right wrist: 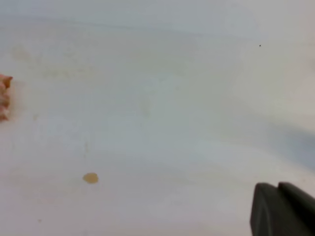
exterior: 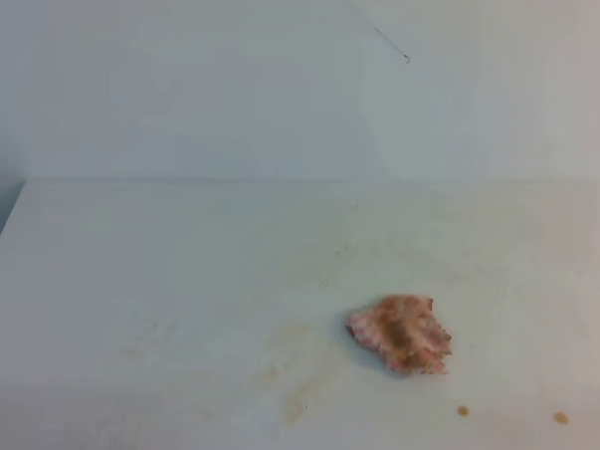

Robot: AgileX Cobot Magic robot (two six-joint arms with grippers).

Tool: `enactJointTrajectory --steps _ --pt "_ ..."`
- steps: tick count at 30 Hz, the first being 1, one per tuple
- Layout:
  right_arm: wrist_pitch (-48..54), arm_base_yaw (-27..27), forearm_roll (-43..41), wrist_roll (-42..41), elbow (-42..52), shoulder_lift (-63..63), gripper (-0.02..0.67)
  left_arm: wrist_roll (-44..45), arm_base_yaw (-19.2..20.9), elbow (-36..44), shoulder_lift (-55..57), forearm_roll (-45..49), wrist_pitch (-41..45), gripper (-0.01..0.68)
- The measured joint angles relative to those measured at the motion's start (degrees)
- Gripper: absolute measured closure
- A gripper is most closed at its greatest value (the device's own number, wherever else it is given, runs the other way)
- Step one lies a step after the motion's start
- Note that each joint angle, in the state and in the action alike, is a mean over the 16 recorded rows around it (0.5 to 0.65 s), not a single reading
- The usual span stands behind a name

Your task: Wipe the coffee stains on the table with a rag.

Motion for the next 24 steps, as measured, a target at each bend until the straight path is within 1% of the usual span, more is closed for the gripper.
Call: enactJointTrajectory --steps 24 --pt "1.0 0.0 1.2 -0.8 0.3 -0.1 0.651 0.0 0.0 0.1 -0.1 0.0 0.0 0.673"
